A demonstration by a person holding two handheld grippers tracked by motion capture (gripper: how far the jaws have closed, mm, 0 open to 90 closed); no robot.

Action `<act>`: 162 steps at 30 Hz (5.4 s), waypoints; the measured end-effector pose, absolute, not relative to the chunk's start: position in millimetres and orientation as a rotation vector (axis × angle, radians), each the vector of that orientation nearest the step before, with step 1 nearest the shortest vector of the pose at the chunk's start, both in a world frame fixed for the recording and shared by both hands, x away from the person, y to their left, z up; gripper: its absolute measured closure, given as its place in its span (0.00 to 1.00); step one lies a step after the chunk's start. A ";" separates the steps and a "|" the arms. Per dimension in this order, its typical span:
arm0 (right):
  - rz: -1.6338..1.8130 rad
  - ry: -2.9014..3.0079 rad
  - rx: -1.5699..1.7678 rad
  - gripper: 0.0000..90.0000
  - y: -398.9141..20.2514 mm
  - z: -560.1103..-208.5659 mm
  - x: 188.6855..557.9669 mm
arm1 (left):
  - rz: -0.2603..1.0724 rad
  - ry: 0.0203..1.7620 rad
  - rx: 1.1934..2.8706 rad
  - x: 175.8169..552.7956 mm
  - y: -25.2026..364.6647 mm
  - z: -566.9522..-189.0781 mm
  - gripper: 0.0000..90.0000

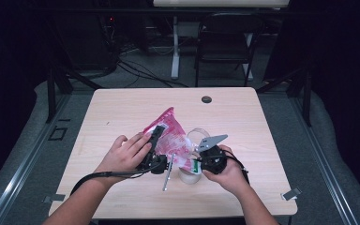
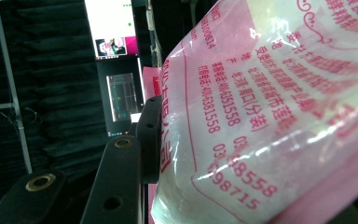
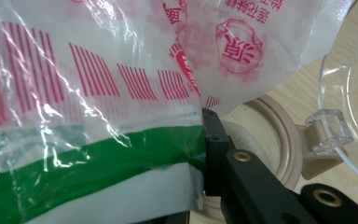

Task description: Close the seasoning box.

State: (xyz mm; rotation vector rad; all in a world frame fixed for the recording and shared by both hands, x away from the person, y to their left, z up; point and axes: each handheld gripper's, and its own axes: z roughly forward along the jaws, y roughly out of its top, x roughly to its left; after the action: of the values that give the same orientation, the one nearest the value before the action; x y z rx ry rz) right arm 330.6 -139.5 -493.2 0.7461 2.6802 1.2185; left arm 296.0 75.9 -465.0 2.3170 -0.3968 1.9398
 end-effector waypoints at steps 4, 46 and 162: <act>1.210 2.682 0.738 1.00 -139.9 -493.3 331.3 | 1.945 -0.404 2.315 296.3 76.9 -466.3 0.69; 1.237 2.675 0.697 1.00 -137.5 -486.3 325.8 | 1.869 -0.250 2.364 296.2 89.8 -484.3 0.69; 1.522 2.388 0.813 0.56 -153.0 -464.7 326.7 | 0.959 1.278 1.904 347.5 246.3 -526.3 0.83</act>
State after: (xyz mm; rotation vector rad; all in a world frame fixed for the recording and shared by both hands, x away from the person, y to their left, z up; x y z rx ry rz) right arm 326.7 -153.0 -464.7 0.8132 2.3876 1.5223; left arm 347.5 246.3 -526.3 1.9037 1.2783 0.9587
